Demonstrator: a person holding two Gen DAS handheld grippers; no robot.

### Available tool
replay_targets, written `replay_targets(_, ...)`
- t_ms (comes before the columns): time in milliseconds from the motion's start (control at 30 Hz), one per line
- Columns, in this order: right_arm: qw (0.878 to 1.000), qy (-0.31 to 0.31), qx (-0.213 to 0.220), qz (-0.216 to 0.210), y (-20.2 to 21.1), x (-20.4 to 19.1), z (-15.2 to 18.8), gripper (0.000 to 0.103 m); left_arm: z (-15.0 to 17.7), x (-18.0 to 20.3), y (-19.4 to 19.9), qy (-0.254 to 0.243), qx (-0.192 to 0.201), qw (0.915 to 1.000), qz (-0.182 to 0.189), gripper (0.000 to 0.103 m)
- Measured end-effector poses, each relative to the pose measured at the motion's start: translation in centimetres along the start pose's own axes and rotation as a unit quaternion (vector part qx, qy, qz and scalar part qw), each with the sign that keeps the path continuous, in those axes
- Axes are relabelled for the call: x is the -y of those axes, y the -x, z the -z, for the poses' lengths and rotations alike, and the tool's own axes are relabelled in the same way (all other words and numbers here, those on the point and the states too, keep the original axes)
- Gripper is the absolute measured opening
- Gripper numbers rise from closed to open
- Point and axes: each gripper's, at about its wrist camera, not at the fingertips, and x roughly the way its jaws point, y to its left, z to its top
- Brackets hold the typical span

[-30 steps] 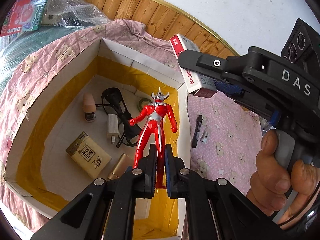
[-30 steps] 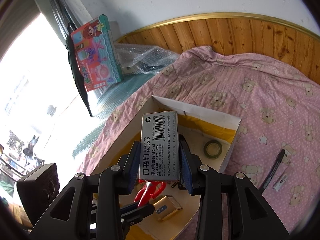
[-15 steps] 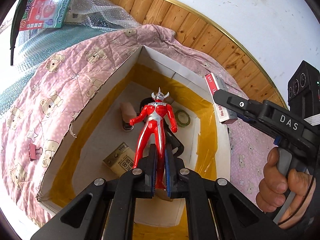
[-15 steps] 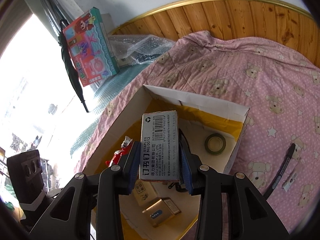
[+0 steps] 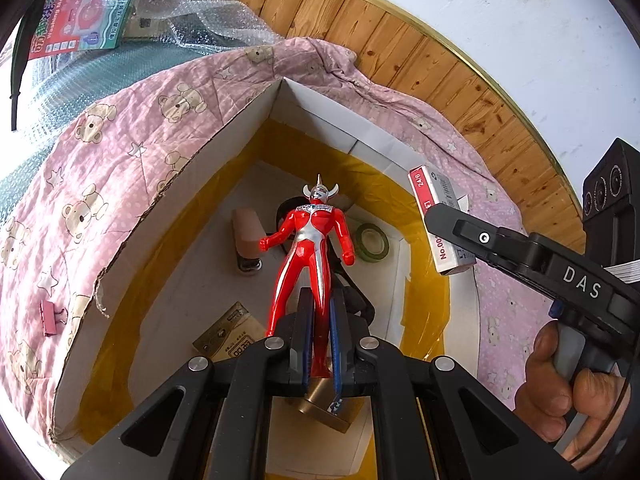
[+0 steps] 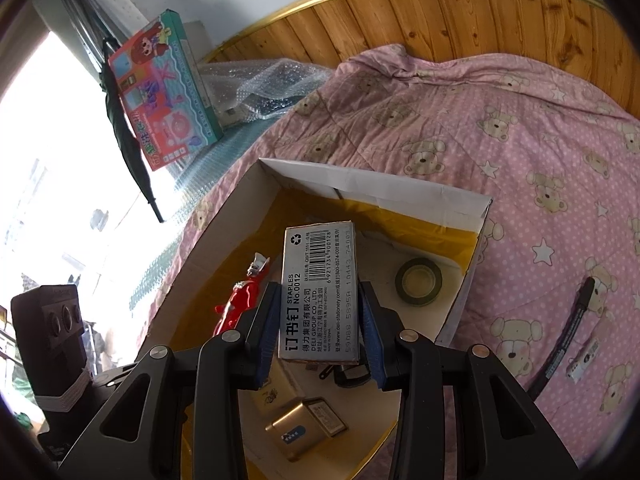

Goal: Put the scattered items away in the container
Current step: 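Open the left tool to drop the figure while the right drops the staple box, then move both tools from the box to the black marker and clear tube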

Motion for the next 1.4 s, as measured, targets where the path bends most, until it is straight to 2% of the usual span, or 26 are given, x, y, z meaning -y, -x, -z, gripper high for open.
replay_targets(67,1.000,0.001,0.001,0.006,-0.2,0.1,-0.1,0.040,-0.2,0.1,-0.5,-0.002,-0.003,1.0000,-0.002,0.008)
replay_targets(167,0.999,0.011,0.007,0.038,-0.4,0.2,-0.1,0.044,-0.6,0.1,-1.4,0.003,-0.016,0.9999,0.000,0.010)
replay_targets(200,0.999,0.007,0.007,0.040,-0.4,0.5,-0.1,0.049,-0.7,0.2,-1.5,0.003,-0.017,0.9999,0.002,0.019)
replay_targets(233,0.999,0.001,0.005,0.035,-0.4,0.7,-0.1,0.050,-0.8,0.2,-1.3,0.004,-0.014,0.9999,-0.001,0.033)
replay_targets(267,0.999,-0.003,0.004,0.032,-0.3,0.9,0.0,0.050,-0.9,0.2,-1.2,0.005,-0.010,0.9999,-0.007,0.040)
replay_targets(567,0.999,-0.037,0.029,0.016,3.6,2.1,0.6,0.050,-0.6,-1.8,1.5,0.040,0.014,0.9989,-0.018,0.040)
replay_targets(733,0.999,-0.031,0.039,-0.004,5.7,0.6,1.9,0.050,0.2,-1.8,3.7,0.040,0.027,0.9987,-0.020,0.040)
replay_targets(1033,0.998,-0.019,0.036,-0.039,7.6,-2.2,5.8,0.049,3.1,2.3,6.3,-0.001,0.026,0.9996,0.004,0.040)
replay_targets(1400,0.995,-0.055,0.049,-0.064,11.5,-0.3,10.9,0.049,6.4,7.1,7.8,-0.047,0.019,0.9987,0.010,0.040)
